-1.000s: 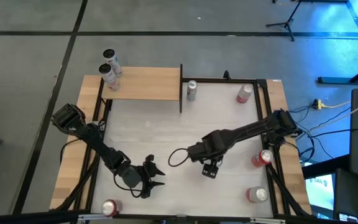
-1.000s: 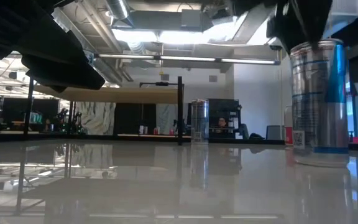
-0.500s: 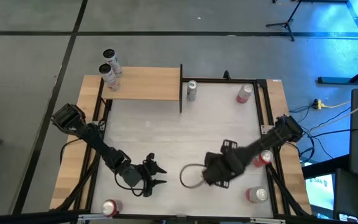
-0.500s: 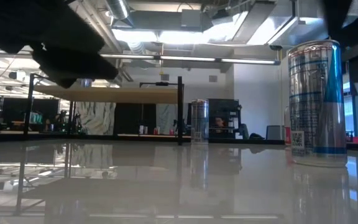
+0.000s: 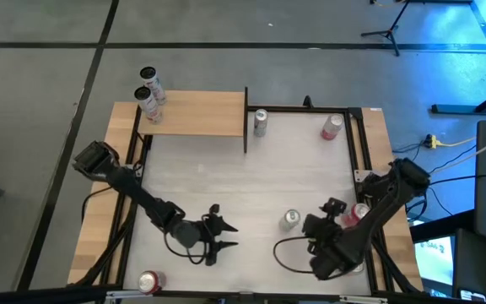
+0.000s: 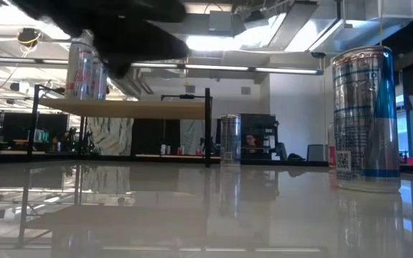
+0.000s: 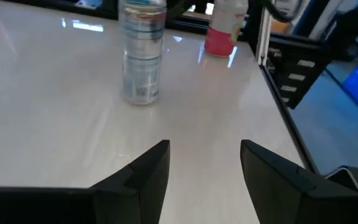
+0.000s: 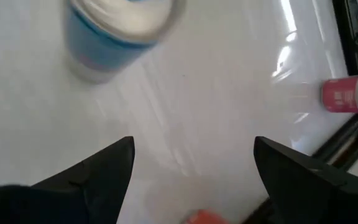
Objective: Place canned beverage on shelf
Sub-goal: Put the bottom blue soda can on the shelf
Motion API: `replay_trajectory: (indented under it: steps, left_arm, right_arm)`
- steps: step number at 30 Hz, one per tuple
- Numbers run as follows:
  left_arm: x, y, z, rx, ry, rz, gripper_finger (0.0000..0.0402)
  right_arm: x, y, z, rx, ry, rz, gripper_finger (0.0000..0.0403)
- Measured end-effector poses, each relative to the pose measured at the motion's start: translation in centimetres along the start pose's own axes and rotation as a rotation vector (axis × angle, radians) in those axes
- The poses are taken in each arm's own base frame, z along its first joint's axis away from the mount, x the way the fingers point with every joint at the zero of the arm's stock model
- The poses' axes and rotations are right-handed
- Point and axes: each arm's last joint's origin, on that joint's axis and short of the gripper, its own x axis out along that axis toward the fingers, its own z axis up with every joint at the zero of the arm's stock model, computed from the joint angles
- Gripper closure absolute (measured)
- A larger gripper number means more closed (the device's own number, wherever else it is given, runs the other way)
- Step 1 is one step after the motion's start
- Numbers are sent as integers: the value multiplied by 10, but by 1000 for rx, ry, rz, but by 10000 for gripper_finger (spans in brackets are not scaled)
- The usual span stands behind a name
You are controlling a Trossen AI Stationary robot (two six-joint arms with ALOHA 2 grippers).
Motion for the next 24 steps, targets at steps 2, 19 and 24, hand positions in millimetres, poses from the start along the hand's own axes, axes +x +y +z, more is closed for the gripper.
replay_trajectory:
  steps: [2,19,24]
  left_arm:
    - [15,0,1,9,19,-18,214]
    - [142,15,4,84,91,-169,214]
    - [157,21,9,129,46,-205,214]
  right_arm:
    - [9,-3,-9,36,-30,4,77]
    - [89,-20,-27,145,-282,-92,77]
    - [93,-23,-21,161,-346,-123,77]
